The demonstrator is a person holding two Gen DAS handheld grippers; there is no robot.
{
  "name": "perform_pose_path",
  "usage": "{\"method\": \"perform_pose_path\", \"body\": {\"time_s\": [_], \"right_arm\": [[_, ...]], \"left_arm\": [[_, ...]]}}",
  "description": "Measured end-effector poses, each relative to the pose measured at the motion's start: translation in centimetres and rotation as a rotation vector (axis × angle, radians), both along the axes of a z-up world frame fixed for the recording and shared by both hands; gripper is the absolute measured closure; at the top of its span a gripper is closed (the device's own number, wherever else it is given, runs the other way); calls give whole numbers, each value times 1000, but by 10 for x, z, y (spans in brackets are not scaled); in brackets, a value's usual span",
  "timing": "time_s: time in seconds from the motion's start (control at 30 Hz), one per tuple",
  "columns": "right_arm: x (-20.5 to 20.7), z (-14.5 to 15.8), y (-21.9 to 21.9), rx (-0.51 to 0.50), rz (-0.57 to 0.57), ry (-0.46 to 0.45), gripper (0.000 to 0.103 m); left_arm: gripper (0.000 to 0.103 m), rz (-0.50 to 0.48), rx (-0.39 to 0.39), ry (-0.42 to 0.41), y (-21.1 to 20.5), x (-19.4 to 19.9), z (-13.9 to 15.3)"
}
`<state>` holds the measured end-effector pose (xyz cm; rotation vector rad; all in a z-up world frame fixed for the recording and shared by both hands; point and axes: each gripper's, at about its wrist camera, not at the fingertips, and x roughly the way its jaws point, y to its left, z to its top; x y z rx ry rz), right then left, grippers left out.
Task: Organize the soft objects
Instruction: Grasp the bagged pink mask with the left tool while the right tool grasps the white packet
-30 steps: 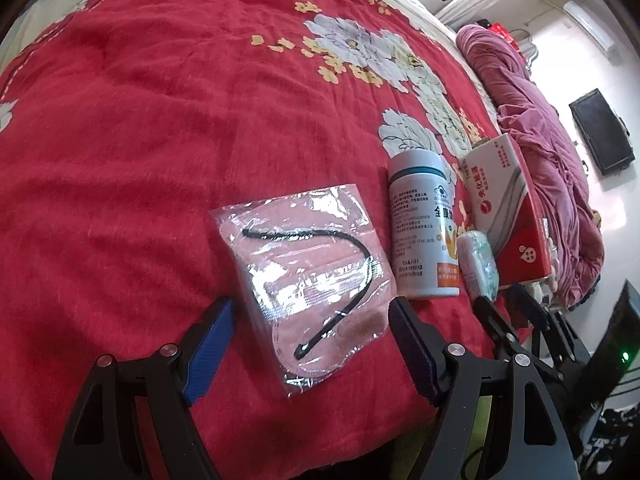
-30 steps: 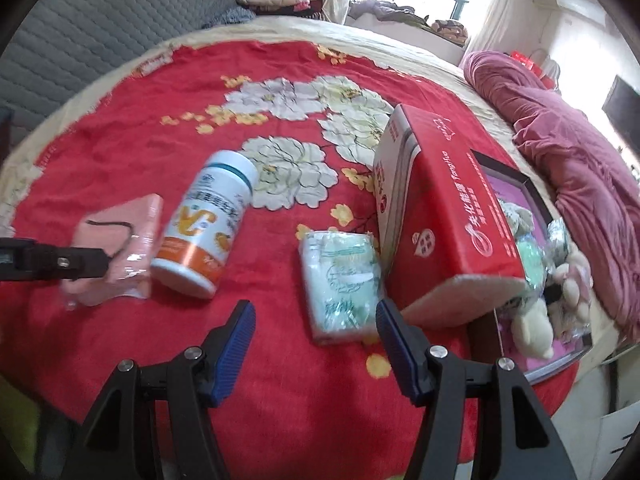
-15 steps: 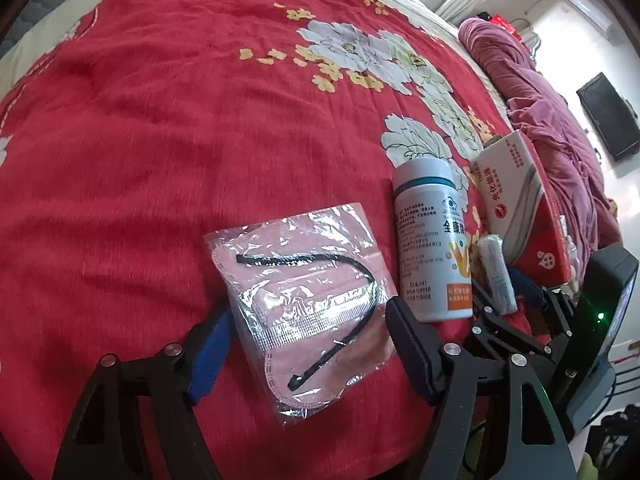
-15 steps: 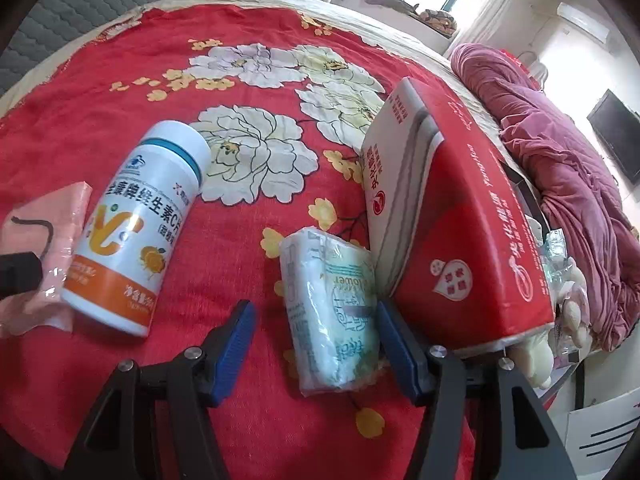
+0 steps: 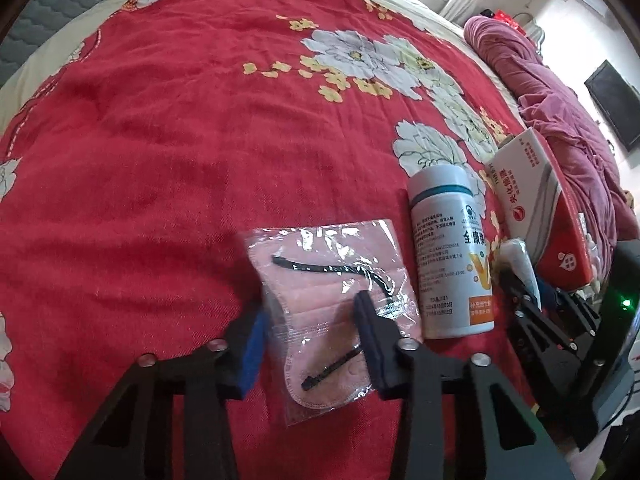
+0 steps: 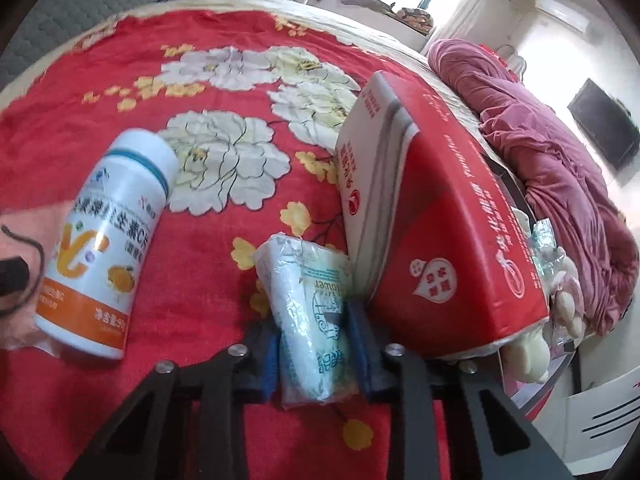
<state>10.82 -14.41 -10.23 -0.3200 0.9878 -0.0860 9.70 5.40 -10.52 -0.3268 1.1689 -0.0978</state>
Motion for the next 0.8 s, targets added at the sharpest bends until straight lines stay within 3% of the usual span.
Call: {"method": "perform_pose_path", "body": {"time_s": [0.13,0.3,0.57,0.8], "right_arm": [[-6,9,-12,99,-10,-2,76],[-18,26,-19,265,11,-4,77],[-33,40,-8,273,54,-18,77],[-37,54,-7,305,78,-40,77]], "left_arm": [[80,7,-9,-4,5,-2,0],[86,7,-27,-9,5,-7,2],[95,-16,-79,-48,5,-20,22],[95,-51,-66,-81,-8,-24,38]]}}
